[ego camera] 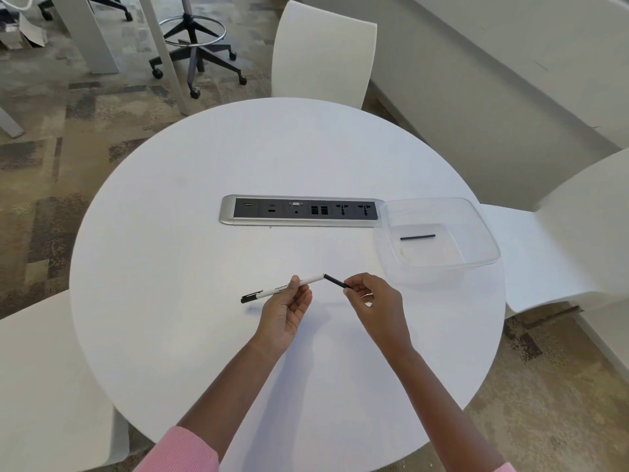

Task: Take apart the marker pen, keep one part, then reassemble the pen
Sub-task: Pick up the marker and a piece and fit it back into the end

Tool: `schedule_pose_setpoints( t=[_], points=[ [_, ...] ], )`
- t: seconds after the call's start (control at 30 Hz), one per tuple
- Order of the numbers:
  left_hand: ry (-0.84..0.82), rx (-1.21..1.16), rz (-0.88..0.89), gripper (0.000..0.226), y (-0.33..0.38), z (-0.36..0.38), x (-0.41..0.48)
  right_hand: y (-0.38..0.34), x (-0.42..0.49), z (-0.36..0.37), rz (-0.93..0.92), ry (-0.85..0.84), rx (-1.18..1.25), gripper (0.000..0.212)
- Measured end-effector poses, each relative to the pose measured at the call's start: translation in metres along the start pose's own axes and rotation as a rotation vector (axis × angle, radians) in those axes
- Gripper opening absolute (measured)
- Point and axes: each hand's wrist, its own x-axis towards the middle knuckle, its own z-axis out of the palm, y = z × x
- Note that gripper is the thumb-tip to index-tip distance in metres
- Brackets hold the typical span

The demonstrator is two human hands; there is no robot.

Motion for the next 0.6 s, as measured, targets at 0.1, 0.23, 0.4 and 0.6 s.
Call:
schedule_pose_setpoints(
  t=[0.1, 0.23, 0.4, 0.6],
  points=[
    [-0.004, 0.051, 0.033, 0.013, 0.0, -0.001, 0.0, 0.001, 0.0, -0.002, -0.078, -0.003, -0.074, 0.011],
    [-0.018, 0.146, 0.092, 0.013, 0.0, -0.001, -0.001, 0.007, 0.001, -0.003, -0.169, -0.009, -0.179, 0.011],
    [-0.03, 0.213, 0.139, 0.014, -0.001, -0.003, -0.002, 0.01, 0.001, -0.006, -0.204, -0.025, -0.19, 0.013],
    [-0.036, 0.277, 0.189, 0.013, -0.003, -0.005, -0.003, 0.009, -0.001, -0.005, -0.068, -0.046, -0.06, 0.011]
  ],
)
